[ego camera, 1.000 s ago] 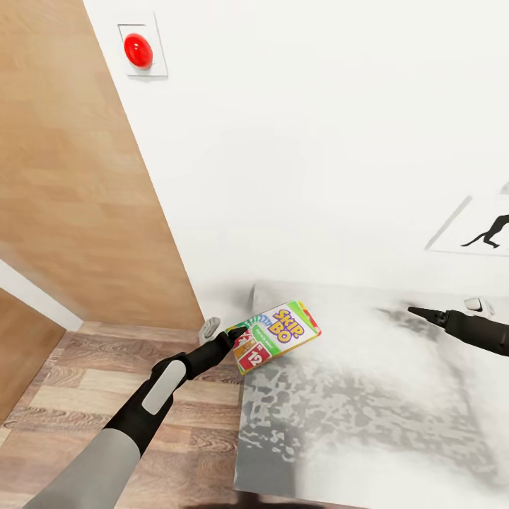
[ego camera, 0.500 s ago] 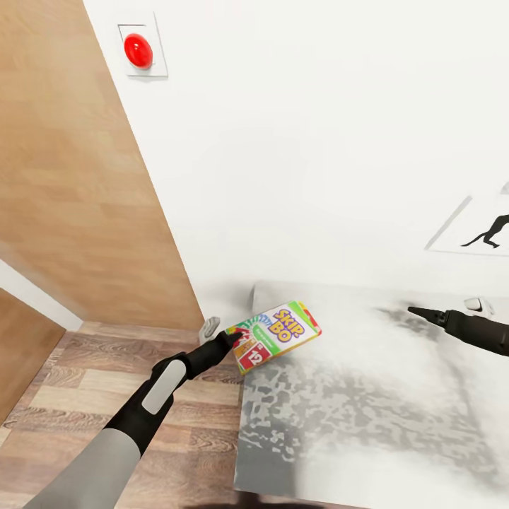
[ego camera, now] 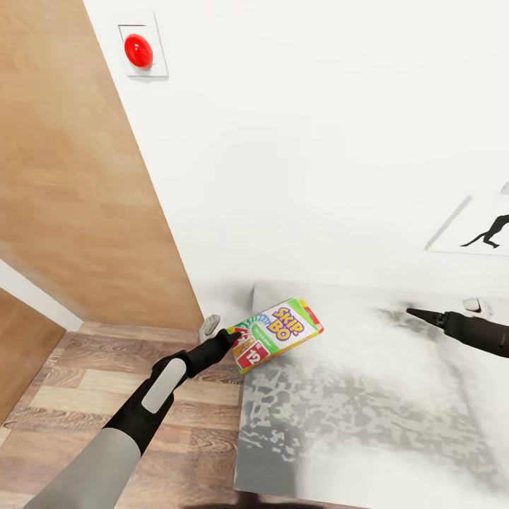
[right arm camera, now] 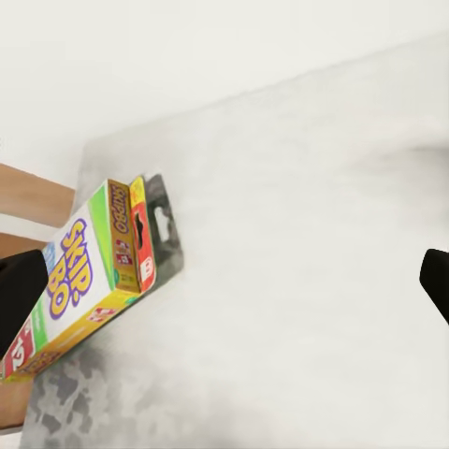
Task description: Put all the toys in the child's room - the three board games (two on the bed and one on the table), the two jigsaw puzzles on the table, and the tennis ball on the table - inside the toy box on the table in the child's room.
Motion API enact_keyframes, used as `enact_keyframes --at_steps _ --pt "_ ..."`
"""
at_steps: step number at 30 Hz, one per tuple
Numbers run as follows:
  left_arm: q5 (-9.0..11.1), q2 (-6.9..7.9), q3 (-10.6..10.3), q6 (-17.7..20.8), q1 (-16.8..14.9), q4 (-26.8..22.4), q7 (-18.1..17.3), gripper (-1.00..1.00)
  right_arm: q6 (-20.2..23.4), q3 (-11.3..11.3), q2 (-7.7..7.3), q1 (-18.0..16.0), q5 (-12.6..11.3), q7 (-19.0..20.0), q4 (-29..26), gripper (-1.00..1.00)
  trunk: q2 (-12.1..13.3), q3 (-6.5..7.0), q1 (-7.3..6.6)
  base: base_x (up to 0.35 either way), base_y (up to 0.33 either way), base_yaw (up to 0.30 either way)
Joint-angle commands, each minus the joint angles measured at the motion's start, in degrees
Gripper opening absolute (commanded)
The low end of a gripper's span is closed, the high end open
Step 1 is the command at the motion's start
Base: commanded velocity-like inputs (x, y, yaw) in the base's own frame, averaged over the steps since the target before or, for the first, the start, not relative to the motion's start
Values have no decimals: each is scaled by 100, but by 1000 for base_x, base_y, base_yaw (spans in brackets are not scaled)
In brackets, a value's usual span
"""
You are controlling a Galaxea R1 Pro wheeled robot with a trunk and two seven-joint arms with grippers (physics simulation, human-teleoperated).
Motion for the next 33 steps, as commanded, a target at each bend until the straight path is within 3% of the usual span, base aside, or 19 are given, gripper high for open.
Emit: enact_keyframes --at_steps 1,16,26,33 --pt "-95 1 2 10 -2 100 5 -100 28 -8 1 0 19 27 -14 100 -8 -9 4 0 0 0" --pt "-87 -6 -19 30 -2 -195 -4 -100 28 -12 -1 21 19 28 -69 100 -8 -9 4 0 0 0" --pt "-82 -8 -24 82 67 -696 44 -100 47 -14 -3 43 -27 38 -58 100 -8 -9 4 0 0 0" --pt "-53 5 -20 212 159 -1185 54 -100 64 -10 3 271 -35 59 -202 100 -8 -9 4 0 0 0"
